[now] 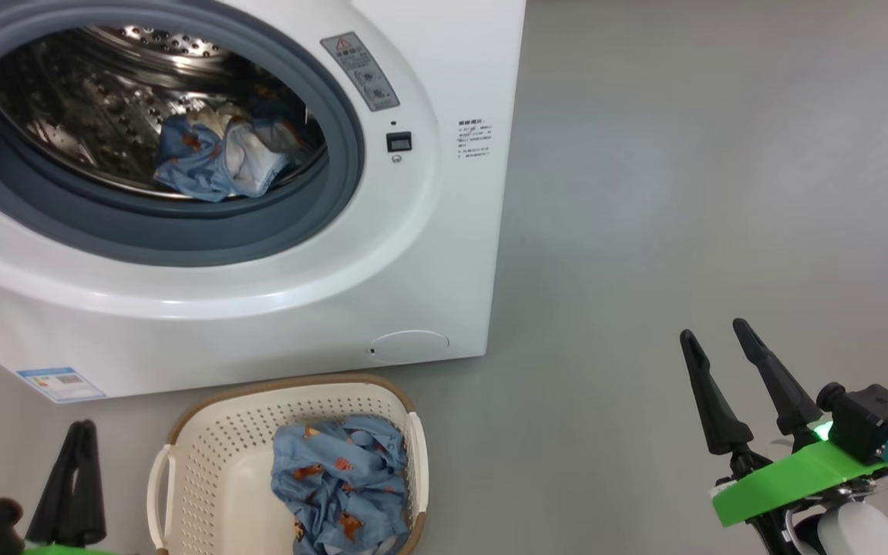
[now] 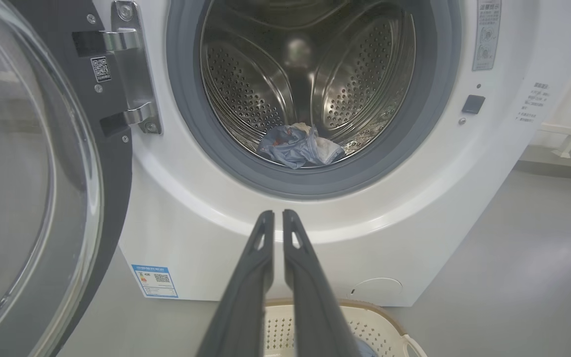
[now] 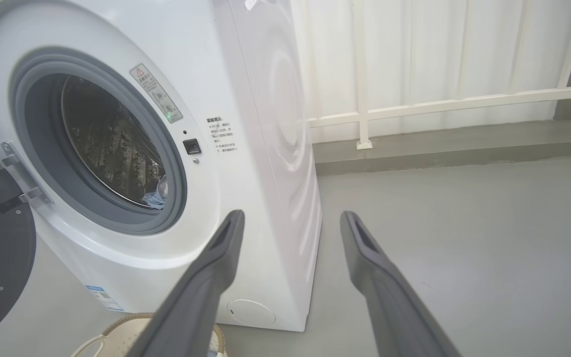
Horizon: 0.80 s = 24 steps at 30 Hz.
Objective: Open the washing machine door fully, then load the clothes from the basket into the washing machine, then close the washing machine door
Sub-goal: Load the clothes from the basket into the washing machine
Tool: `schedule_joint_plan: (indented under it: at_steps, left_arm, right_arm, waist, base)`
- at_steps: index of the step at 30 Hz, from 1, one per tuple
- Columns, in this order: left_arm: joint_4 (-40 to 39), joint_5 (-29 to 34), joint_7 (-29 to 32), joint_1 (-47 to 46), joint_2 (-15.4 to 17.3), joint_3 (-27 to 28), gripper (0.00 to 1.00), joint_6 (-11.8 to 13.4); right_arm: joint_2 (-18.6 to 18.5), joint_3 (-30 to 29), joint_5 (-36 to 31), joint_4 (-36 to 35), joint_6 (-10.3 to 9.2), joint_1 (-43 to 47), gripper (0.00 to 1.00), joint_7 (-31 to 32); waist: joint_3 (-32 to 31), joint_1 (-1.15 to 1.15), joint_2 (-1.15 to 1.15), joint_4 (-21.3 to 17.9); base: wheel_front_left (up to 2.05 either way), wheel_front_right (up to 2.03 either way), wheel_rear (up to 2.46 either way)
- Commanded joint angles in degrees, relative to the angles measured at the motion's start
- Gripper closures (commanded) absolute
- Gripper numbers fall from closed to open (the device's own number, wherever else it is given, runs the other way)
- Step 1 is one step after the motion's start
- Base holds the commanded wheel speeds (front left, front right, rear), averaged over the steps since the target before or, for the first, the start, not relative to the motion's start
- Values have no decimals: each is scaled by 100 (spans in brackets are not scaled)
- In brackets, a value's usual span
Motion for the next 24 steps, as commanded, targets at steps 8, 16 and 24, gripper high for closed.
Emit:
schedule_joint_plan:
  at_steps: [8, 16, 24]
  left_arm:
    - [-518, 229, -61, 379, -31, 479, 70, 4]
    - [-682, 338, -61, 538, -135, 592, 0, 4]
    - [-701, 340, -61, 525, -135, 625, 0, 4]
  right_arm:
    - [-112, 5, 15, -144, 42, 137, 0, -46]
    - [-108, -15, 21, -158, 42, 181, 0, -46]
    - [-82, -28, 8, -168, 42, 147, 0, -46]
  waist:
    - [-174, 0, 0, -24]
    - [-179, 0, 0, -29]
    - [-123, 0, 0, -51]
  base:
    - [0, 0, 0]
    - [0, 0, 0]
    - [0, 0, 0]
